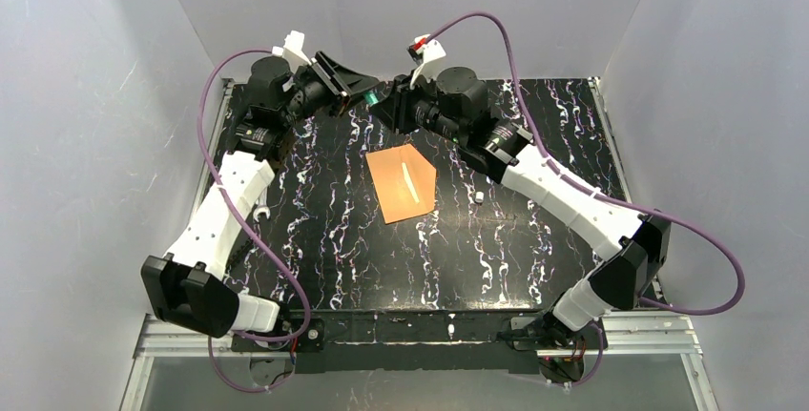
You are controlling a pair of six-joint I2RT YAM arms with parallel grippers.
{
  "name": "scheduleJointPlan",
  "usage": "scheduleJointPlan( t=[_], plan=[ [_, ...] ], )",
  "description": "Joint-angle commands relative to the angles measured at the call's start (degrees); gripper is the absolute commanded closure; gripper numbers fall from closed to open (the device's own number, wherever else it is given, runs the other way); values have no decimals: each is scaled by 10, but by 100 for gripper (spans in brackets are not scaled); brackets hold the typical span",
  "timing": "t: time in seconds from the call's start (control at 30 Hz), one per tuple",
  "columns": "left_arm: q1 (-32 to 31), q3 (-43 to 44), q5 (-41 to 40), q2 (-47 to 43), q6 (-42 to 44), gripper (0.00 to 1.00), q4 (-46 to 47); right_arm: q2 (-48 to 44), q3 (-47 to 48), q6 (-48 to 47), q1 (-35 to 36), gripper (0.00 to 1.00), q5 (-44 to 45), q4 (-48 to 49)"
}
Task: Place the letter into the envelope and seal it
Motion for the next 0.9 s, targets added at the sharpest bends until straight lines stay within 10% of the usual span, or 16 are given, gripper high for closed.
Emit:
scheduleJointPlan(
  t=[0.0, 0.17, 0.33, 0.57, 0.87],
  plan=[
    [3, 21, 41, 5, 0, 68, 34, -24, -4, 0, -1, 99, -24, 32],
    [3, 23, 85, 10, 27, 100, 48, -32, -8, 20, -5, 99, -30, 38],
    [7, 37, 146, 2, 101, 100, 65, -51, -33, 132, -56, 99, -137, 135],
    [27, 48, 288, -11, 109, 100, 227, -71, -181, 456, -162, 99, -337, 547],
    [27, 72, 390, -23, 163, 100, 314, 6, -157, 709, -168, 99, -380, 859]
  ],
)
